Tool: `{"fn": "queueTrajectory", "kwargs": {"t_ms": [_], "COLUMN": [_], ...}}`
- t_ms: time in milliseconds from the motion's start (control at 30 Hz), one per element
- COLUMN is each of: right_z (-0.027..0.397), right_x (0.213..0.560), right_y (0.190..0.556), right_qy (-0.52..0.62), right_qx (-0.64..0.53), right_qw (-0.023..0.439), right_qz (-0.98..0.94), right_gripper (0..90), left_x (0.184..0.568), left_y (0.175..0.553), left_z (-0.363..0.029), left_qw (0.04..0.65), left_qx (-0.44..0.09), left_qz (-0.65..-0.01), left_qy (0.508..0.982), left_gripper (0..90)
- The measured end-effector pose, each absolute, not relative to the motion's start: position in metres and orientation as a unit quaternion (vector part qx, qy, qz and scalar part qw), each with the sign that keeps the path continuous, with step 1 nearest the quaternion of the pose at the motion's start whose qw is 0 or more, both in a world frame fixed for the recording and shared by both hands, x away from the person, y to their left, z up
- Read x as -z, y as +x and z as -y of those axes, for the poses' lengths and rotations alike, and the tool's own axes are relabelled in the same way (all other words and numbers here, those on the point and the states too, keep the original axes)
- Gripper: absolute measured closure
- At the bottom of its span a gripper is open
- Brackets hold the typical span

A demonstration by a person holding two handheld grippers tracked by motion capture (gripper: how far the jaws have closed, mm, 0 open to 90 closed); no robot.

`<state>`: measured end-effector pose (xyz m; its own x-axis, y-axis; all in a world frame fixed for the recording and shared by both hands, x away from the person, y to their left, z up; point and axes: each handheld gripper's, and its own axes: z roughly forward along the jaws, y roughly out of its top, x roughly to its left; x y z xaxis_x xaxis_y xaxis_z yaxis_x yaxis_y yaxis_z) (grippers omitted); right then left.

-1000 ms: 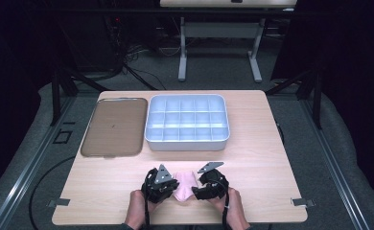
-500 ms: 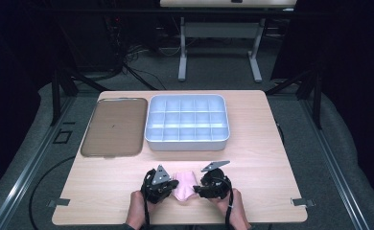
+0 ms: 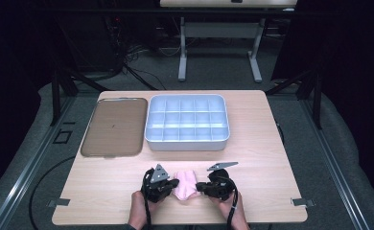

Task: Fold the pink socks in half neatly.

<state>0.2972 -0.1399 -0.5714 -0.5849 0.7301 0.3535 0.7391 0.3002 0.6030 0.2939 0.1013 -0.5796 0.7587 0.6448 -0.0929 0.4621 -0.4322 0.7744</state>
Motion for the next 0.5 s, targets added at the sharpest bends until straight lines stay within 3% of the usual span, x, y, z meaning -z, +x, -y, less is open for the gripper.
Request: {"fn": "queueTrajectory", "kwargs": {"t_ms": [500], "right_z": [0.126], "right_x": [0.534], "right_y": [0.289], "right_qy": [-0.418], "right_qx": [0.395], "right_qw": [-0.042], "right_qz": [0.817], "right_gripper": [86.8], "left_x": [0.579], "left_y": [0.300], "left_z": [-0.088], "left_qw": [0.421], "left_qx": [-0.104], "left_qz": [-0.338], "left_qy": [0.835], "left_gripper": [88.9]}}
